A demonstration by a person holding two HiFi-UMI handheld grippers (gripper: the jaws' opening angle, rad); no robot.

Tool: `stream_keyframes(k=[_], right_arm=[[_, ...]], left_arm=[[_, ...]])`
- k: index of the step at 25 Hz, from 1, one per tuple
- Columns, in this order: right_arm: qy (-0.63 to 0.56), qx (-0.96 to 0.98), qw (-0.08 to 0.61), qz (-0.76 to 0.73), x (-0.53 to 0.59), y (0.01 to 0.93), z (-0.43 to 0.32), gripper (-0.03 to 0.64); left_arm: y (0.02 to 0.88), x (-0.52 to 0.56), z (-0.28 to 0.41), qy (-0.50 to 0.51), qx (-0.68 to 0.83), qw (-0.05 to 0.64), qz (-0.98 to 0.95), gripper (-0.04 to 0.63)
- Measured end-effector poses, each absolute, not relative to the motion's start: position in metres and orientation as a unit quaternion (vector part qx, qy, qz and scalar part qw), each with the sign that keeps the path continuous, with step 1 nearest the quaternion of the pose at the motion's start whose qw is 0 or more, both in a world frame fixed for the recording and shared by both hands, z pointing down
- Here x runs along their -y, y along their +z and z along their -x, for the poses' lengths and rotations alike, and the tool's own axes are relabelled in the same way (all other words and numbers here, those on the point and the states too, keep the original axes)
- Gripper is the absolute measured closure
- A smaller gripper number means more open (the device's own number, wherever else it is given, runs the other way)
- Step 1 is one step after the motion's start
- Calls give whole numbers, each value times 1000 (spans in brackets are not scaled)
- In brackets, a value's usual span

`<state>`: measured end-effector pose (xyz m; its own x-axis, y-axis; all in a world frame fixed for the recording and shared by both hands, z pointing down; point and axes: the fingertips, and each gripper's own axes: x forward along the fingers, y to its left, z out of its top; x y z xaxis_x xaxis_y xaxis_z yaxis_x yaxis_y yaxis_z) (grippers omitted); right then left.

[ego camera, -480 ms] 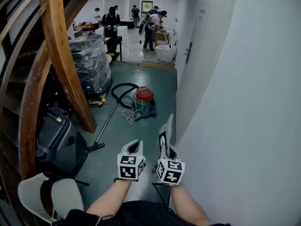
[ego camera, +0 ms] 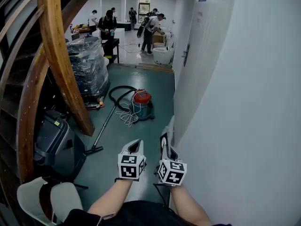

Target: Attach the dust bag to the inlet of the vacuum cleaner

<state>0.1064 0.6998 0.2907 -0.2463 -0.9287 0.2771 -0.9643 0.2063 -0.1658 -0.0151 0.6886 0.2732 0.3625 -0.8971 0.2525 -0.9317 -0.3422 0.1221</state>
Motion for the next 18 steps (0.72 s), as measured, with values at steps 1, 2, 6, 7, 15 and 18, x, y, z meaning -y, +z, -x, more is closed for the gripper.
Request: stream_keyframes(k=[1,2,6,7,15,18], right_arm=[[154,775,54,-611,-698,290,-106,598],[155,775,53,-611,-696,290,-105,598],[155,773,57,-612,-688,292,-98,598],[155,773,57,-612,-686,292,-96,598],[153,775,58,-610,-661,290,-70,598],[151,772,59,-614,-652,290,-62,598]], left_arm=[[273,-686,15,70,559,123,-817,598],[273,-683,16,70,558,124,-817,598],[275,-673,22,70,556,127,-819,598],[275,-670,24,69,555,127,-819,598],[271,-642,48,60,551,126,-823,598],[272,-631,57,60,548,126,-824,598]])
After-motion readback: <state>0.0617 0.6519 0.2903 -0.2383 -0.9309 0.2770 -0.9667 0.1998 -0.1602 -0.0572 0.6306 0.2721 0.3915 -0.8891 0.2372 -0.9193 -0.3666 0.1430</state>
